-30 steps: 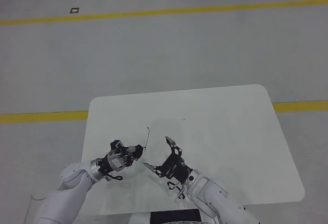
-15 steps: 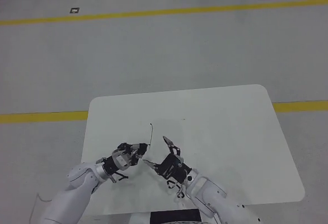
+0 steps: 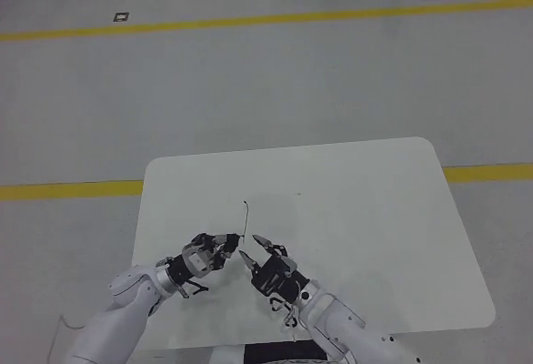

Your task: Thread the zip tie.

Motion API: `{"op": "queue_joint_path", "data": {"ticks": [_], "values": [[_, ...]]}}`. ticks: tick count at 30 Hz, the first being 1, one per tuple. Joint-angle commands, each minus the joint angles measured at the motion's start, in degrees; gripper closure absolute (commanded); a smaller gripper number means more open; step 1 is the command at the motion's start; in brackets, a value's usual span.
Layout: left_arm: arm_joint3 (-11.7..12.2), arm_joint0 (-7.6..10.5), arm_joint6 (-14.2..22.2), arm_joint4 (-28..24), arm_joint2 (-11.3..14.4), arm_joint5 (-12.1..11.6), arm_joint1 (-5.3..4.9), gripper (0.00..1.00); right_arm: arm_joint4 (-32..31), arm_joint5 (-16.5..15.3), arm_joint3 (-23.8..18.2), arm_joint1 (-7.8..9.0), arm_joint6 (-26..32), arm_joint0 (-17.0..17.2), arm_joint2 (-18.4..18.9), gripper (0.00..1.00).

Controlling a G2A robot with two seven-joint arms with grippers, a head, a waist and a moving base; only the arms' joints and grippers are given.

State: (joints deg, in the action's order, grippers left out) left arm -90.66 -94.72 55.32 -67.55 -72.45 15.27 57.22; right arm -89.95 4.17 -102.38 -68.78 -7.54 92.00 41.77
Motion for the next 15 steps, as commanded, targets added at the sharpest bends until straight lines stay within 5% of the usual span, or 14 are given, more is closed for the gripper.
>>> {"op": "queue_joint_path", "data": {"ticks": [1, 15], "values": [[0.0, 0.0, 0.0, 0.0, 0.0, 0.0, 0.0, 1.0, 0.0, 0.23, 0.13, -0.13, -0.13, -0.2, -0.33, 0.7], [0.0, 0.0, 0.0, 0.0, 0.0, 0.0, 0.0, 1.0, 0.0, 2.48, 0.95, -0.93, -0.88, -1.04, -1.5, 0.75]]}}
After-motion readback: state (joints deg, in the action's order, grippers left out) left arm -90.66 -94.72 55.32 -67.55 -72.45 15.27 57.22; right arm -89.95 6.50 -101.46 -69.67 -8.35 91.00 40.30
